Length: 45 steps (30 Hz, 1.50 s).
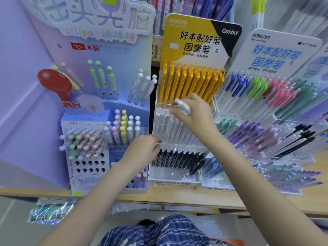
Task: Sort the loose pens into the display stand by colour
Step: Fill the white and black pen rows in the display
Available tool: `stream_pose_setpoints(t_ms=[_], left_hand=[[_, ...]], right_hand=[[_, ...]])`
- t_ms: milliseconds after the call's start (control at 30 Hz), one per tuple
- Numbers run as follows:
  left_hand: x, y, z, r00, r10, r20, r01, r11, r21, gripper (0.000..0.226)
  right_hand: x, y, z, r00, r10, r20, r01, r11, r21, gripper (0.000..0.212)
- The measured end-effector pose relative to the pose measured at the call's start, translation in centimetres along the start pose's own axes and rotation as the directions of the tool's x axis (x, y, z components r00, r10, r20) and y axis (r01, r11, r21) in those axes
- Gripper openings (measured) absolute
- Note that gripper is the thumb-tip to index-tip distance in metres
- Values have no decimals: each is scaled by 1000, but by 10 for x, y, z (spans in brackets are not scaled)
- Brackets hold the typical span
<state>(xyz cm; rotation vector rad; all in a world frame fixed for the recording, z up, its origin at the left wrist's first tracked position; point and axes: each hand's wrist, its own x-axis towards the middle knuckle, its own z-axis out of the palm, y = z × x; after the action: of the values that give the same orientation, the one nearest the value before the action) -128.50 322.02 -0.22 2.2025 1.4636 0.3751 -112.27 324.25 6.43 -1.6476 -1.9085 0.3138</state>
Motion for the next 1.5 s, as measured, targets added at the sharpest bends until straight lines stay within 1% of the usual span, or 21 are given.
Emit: stream_pose_setpoints(t_ms=[33, 67, 133, 167, 200, 267, 300, 367, 400, 433, 467, 533, 633, 700, 800, 900, 1033, 1267, 1367, 1433, 1500], left_hand=[[-1, 2, -3, 1000, -12, -23, 10, 997, -80, 29], [-2, 5, -6, 998, -23, -53, 13, 983, -182, 28], [-1, 14, -10, 998, -16, -61, -10, 916, -401, 28], [-1, 19, -11, 1000, 10, -11, -14, 860, -510, 27], [-1, 26, -12, 998, 44, 53, -3, 793, -609, 27], [-1, 37, -13, 987, 69, 144, 65, 652, -755, 24], [-2, 40, -14, 986, 58, 157, 92, 595, -799, 22], [-2, 40, -16, 993, 4, 120, 100, 530, -842, 19], [-2, 37, -17, 996, -27, 82, 83, 529, -844, 18], [-2, 34, -19, 998, -48, 36, 57, 557, -829, 18], [-2, 31, -20, 998, -61, -8, 31, 604, -796, 19], [-2, 25, -21, 995, -80, -64, 12, 710, -704, 21], [-8, 19, -16, 993, -89, -75, 18, 755, -656, 20], [-12, 17, -12, 994, -73, -76, 18, 827, -562, 15], [-14, 8, -7, 997, -46, -68, 32, 981, -190, 26], [-12, 0, -1, 998, -39, 51, 35, 996, 77, 31], [-10, -6, 2, 994, -35, 102, 21, 991, 132, 30], [-5, -7, 1, 996, -33, 89, 21, 990, 136, 30], [-6, -7, -1, 996, -36, 84, 25, 991, 133, 30], [-6, -7, -1, 996, -39, 85, 27, 991, 128, 30], [-6, -7, -2, 996, -26, 85, 14, 990, 140, 30]], right_hand=[[-4, -1, -7, 993, 90, -72, -73, 975, 208, 20], [-9, -2, -14, 976, 202, -80, -142, 872, 468, 22], [-17, -3, -21, 938, 336, 86, -247, 471, 847, 28], [-21, -4, -21, 922, 346, 173, -281, 293, 914, 29], [-23, -4, -20, 908, 355, 223, -299, 174, 938, 29], [-25, -4, -16, 894, 377, 244, -300, 95, 949, 30], [-26, -2, -16, 896, 384, 225, -294, 131, 947, 30], [-29, 4, -19, 913, 382, 143, -301, 393, 869, 34], [-31, 7, -22, 921, 374, 109, -310, 533, 787, 38], [-33, 9, -23, 926, 367, 89, -314, 617, 722, 41], [-34, 11, -25, 923, 374, 92, -328, 638, 696, 42], [-36, 12, -30, 907, 404, 122, -362, 597, 715, 32], [-33, 6, -41, 914, 375, 152, -359, 576, 734, 21], [-26, 0, -44, 938, 314, 146, -330, 682, 653, 17], [-10, -9, -42, 979, 190, 72, -201, 862, 466, 13], [1, -17, -33, 998, 21, 57, -32, 979, 204, 15], [2, -19, -15, 986, -80, 146, 94, 991, -95, 29], [1, -21, -13, 977, -97, 189, 111, 992, -66, 37], [-2, -21, -7, 972, -48, 230, 67, 995, -78, 41], [1, -15, -9, 981, 24, 191, -26, 1000, 4, 36], [7, -10, -16, 995, 38, 89, -45, 996, 77, 31]])
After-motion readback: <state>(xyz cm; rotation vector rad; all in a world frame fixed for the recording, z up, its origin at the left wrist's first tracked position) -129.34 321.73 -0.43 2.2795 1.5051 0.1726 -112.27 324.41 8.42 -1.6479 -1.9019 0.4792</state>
